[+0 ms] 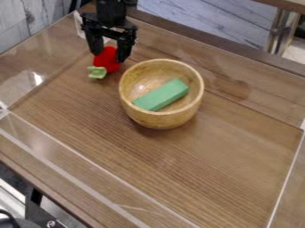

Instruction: Move the red fruit to the right

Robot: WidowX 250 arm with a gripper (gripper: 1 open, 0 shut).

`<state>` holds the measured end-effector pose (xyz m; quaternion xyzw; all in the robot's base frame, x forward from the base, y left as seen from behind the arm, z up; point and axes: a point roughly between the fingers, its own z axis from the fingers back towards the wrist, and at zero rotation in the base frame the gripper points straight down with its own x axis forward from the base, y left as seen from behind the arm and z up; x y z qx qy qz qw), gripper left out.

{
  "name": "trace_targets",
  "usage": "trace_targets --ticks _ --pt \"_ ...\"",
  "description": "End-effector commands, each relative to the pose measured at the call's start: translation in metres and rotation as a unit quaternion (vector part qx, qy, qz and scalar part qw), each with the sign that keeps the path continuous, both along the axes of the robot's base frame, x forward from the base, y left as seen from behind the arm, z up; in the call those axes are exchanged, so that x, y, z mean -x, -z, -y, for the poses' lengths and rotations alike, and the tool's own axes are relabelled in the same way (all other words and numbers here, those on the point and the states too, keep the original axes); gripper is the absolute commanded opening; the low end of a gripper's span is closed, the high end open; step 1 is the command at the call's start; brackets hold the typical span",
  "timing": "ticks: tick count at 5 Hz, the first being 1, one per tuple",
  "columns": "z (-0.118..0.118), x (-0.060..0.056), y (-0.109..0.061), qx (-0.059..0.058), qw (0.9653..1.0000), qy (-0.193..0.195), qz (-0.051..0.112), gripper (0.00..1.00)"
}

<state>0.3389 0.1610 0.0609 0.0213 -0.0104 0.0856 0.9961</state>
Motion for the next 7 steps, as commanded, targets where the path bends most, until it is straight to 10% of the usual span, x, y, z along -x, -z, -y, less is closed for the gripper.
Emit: trace_targets --ticks 1,2,4,7 --pt "-0.009 -0.008 -0.01 -0.017 0.9997 -0.007 0.017 0.0" --pt "-0.008 -0.009 -0.009 -0.019 0.9997 -0.007 0.016 0.0" --pt "0.015 -0.021 -0.063 -0.024 0.9973 -0.003 0.069 0.0" --pt "0.147 -0.03 -0.079 0.015 0.9889 0.118 0.089 0.0"
